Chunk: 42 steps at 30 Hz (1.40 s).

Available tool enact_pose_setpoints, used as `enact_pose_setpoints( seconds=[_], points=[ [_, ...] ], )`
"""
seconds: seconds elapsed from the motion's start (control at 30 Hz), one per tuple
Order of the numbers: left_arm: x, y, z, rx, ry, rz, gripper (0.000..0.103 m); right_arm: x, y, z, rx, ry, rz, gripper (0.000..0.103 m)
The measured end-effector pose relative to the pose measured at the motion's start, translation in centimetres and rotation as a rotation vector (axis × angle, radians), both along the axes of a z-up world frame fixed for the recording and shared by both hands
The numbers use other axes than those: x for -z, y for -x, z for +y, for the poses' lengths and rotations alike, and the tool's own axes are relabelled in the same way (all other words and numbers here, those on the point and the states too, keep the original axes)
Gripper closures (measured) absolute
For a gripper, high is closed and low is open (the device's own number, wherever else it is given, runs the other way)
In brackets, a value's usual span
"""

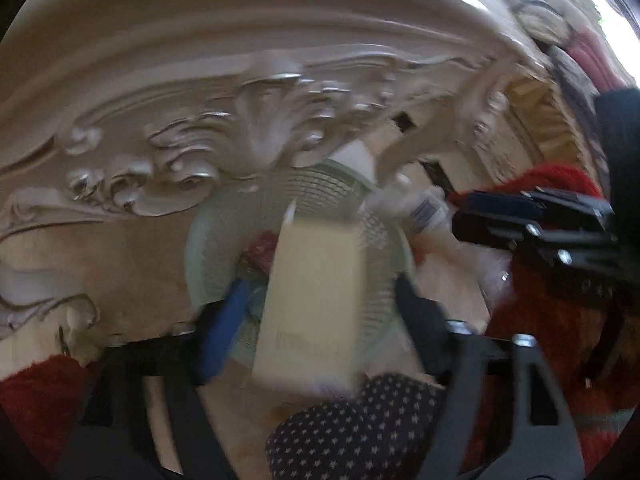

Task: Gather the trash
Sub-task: 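Drop cream box and bread packet into the wastebasket, opening both tools, then grasp red-blue snack bag with left tool while right tool grasps red wrapper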

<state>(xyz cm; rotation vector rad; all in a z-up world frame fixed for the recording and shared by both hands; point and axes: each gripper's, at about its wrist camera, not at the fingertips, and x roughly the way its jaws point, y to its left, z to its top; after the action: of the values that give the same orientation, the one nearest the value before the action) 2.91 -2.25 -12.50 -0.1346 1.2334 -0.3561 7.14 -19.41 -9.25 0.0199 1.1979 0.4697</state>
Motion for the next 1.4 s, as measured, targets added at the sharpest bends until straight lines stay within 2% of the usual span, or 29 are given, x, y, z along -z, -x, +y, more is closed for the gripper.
enact_pose_setpoints(
  seconds=[0.03,0.2,0.3,0.4,0.47,0.57,0.63,0.67,0.7,0.73,0.77,0.83,0.87,0.93,1.03,1.1,1.13,1.23,1.33,1.4],
  points=[
    [0.0,-0.3,0.2,-0.018,-0.004,0.001,0.025,0.1,0.0,-0.1,0.02,0.017,-0.013,0.032],
    [-0.6,0.6,1.2,-0.043,-0.068,-0.025,0.025,-0.6,0.5,-0.3,0.039,0.012,-0.023,0.032],
    [-1.4,1.4,1.9,-0.05,-0.065,-0.03,0.025,-1.2,1.1,-0.4,0.037,0.016,-0.026,0.032],
    [-3.6,2.3,3.3,-0.065,-0.06,-0.075,0.025,-2.7,1.7,-0.7,0.03,-0.019,-0.053,0.032],
    [-5.3,2.2,3.4,-0.071,-0.052,-0.114,0.025,-4.7,1.9,-0.7,0.019,-0.056,-0.098,0.032],
    [-9.6,1.8,4.8,-0.083,-0.018,-0.223,0.025,-8.8,1.3,-0.3,-0.002,-0.099,-0.237,0.032],
    [-12.6,0.7,5.6,-0.09,-0.047,-0.303,0.025,-10.9,0.2,0.4,-0.018,-0.109,-0.311,0.032],
    [-13.5,-0.2,5.9,-0.09,-0.054,-0.317,0.024,-11.6,-0.7,0.9,-0.025,-0.108,-0.345,0.032],
    [-13.6,-1.3,6.1,-0.067,0.018,-0.248,0.005,-12.5,-2.0,1.8,-0.035,-0.094,-0.383,0.032],
    [-13.7,-2.6,6.5,-0.067,0.077,-0.174,0.005,-13.0,-3.1,2.5,-0.043,-0.083,-0.411,0.032],
    [-13.8,-3.2,6.5,-0.075,0.084,-0.123,0.005,-13.3,-4.3,3.3,-0.05,-0.068,-0.427,0.032],
    [-14.7,-3.8,6.7,-0.074,0.083,-0.065,0.005,-14.0,-6.8,5.1,-0.067,-0.066,-0.442,0.032],
    [-15.3,-3.6,6.8,-0.078,0.09,-0.072,0.005,-14.4,-7.9,5.7,-0.066,-0.072,-0.445,0.032],
    [-17.5,-2.7,6.9,-0.072,0.064,-0.142,0.005,-14.7,-9.5,6.7,-0.078,-0.085,-0.453,0.032],
    [-20.8,-1.8,7.4,-0.053,0.076,-0.215,0.005,-15.1,-11.4,7.9,-0.09,-0.084,-0.461,0.032],
    [-22.3,-2.2,7.5,-0.07,0.039,-0.279,0.005,-14.9,-12.5,8.5,-0.089,-0.074,-0.456,0.032],
    [-22.8,-3.1,7.5,-0.096,-0.019,-0.323,0.005,-14.6,-13.0,8.8,-0.09,-0.067,-0.451,0.032],
    [-21.7,-7.1,7.8,-0.173,-0.117,-0.369,0.005,-13.2,-14.2,9.6,-0.091,-0.033,-0.425,0.032],
    [-19.2,-11.2,8.2,-0.212,-0.149,-0.316,0.005,-12.2,-14.7,10.4,-0.104,0.006,-0.411,0.033],
    [-18.1,-12.6,8.4,-0.231,-0.144,-0.304,0.005,-11.7,-15.4,10.8,-0.094,0.065,-0.427,0.033]
  ],
)
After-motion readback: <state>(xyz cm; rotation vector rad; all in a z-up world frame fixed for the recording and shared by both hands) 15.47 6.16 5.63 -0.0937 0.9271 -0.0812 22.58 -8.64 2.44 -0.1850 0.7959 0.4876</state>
